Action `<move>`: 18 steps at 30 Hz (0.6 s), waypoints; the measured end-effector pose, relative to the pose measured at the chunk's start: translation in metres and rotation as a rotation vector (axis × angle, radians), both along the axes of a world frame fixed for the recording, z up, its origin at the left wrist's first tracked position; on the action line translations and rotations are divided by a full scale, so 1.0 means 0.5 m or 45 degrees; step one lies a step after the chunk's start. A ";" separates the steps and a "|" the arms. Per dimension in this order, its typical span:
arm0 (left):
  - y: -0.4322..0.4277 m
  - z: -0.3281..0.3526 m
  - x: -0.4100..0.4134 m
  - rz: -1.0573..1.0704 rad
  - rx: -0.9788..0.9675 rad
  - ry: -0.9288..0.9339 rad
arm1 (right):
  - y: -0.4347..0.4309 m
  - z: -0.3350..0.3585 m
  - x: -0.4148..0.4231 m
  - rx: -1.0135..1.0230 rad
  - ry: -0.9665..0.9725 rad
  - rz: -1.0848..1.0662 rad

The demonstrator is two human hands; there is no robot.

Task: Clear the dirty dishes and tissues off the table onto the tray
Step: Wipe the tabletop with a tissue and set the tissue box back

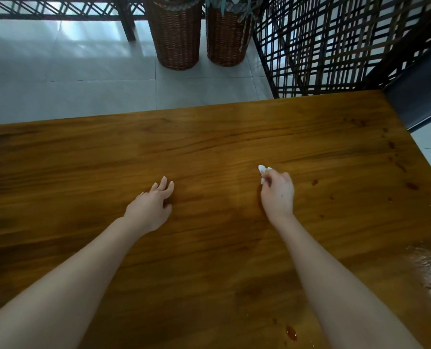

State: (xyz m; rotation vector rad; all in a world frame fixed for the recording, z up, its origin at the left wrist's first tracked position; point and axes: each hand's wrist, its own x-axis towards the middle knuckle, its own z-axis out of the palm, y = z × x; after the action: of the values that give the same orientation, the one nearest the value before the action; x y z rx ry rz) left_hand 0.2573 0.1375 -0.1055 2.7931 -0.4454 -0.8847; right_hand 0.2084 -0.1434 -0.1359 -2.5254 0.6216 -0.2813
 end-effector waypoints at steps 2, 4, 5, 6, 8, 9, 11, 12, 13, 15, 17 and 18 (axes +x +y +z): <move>0.000 -0.004 0.000 -0.004 0.008 0.000 | 0.035 -0.002 -0.021 -0.022 -0.028 0.068; 0.002 -0.009 0.001 -0.006 0.010 -0.001 | 0.059 -0.005 -0.040 -0.026 -0.031 0.129; 0.003 -0.012 0.002 -0.010 0.010 -0.001 | 0.062 -0.005 -0.047 -0.029 -0.027 0.159; 0.005 -0.014 0.003 -0.016 0.011 0.000 | 0.060 -0.005 -0.051 -0.039 -0.022 0.197; 0.006 -0.019 0.004 -0.026 0.021 -0.005 | 0.046 -0.001 -0.054 -0.060 -0.005 0.279; 0.007 -0.020 0.004 -0.029 0.029 -0.009 | 0.037 0.001 -0.052 -0.066 0.008 0.307; 0.006 -0.024 0.000 -0.042 0.037 -0.014 | 0.017 0.003 -0.051 -0.078 0.032 0.310; 0.006 -0.027 -0.004 -0.049 0.039 -0.020 | 0.006 0.002 -0.052 -0.084 0.044 0.279; 0.005 -0.029 -0.007 -0.050 0.037 -0.028 | -0.006 0.001 -0.056 -0.086 0.059 0.229; 0.004 -0.029 -0.014 -0.030 0.033 -0.036 | -0.034 0.000 -0.069 -0.079 0.100 0.105; 0.004 -0.025 -0.020 -0.032 0.050 -0.047 | -0.059 0.005 -0.086 -0.082 0.142 0.006; 0.005 -0.023 -0.026 -0.051 0.062 -0.059 | -0.067 0.009 -0.092 -0.082 0.165 -0.023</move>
State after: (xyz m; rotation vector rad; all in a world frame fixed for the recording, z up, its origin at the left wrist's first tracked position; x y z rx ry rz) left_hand 0.2443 0.1400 -0.1167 2.8636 -0.4952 -0.8524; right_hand 0.1623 -0.1770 -0.1312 -2.6166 0.6961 -0.1475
